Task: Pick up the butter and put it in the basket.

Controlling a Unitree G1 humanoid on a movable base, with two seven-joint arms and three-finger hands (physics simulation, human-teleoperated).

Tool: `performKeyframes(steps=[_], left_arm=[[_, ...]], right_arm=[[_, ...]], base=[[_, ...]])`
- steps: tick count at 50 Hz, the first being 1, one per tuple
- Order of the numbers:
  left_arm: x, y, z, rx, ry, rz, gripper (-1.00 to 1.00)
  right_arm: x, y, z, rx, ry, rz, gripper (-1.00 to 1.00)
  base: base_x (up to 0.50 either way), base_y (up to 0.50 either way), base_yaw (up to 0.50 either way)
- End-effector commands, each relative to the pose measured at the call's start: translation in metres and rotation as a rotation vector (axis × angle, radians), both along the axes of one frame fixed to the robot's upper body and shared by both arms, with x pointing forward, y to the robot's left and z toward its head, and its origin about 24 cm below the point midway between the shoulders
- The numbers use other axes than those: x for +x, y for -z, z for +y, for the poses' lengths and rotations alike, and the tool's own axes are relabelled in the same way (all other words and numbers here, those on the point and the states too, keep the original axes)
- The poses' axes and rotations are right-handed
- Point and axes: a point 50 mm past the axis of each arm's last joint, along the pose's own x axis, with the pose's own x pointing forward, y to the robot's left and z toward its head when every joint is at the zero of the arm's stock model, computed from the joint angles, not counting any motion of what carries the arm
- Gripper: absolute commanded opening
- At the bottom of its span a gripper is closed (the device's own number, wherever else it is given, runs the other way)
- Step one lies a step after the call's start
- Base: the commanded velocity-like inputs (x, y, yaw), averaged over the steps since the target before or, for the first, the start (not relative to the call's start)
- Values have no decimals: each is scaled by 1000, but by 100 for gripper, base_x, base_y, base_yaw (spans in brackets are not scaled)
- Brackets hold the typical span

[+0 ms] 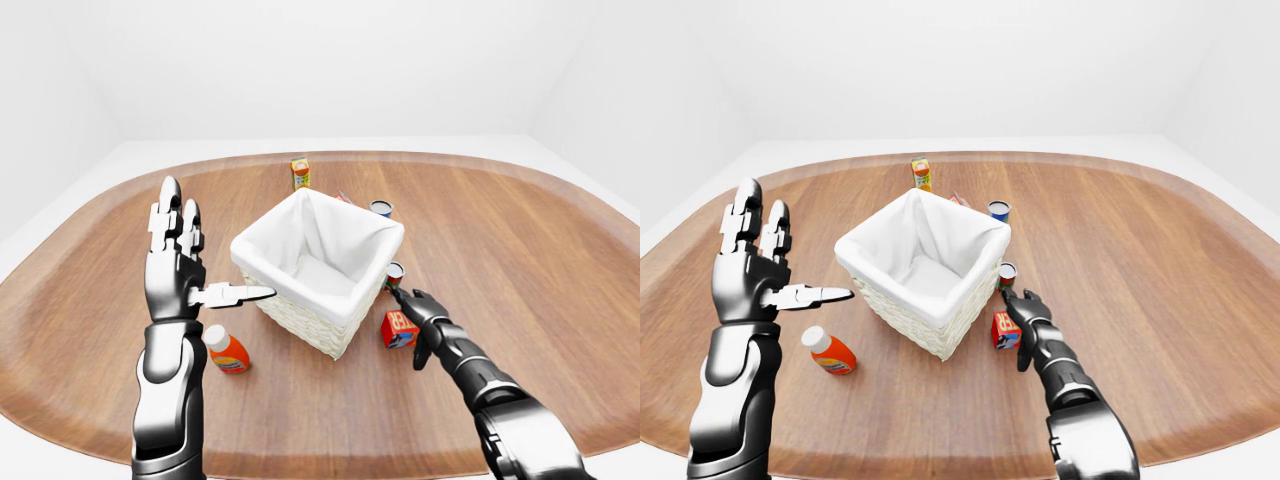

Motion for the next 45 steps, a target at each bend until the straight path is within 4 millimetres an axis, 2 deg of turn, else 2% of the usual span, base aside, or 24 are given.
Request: performKeyframes(steps=[1,2,4,5,6,8,17,28,36,45], left_arm=[[1,2,0,-1,1,8,100],[1,2,0,-2,1,8,100],[1,2,0,-3,2,10,100],[0,2,0,-3,1,9,100],[0,2,0,-3,1,8,100],[0,2,1,-5,0,10,100],[1,3,0,-8,3,13,100],[0,1,0,-8,2,4,100],[-1,-4,-1,-4,3,-21,100],[-2,-6,-1,-3,1,-29,100]], right_arm=[[1,3,7,-25,-23,30,70],[1,3,8,-26,-25,31,65],[2,4,11,-21,-26,40,3],[2,4,11,-20,-26,43,-38],[2,4,10,-23,-26,42,-65],[2,4,10,-26,-27,39,-100],[3,2,7,-18,-4,22,-100],[5,-7,-20,0,83,-6,-100],[5,-19,-44,185,222,6,-100],[9,-43,-54,406,237,-17,-100]], base=[[0,0,0],[0,0,0],[0,0,0],[0,0,0],[0,0,0],[0,0,0],[0,0,0],[0,0,0],[0,0,0],[0,0,0]])
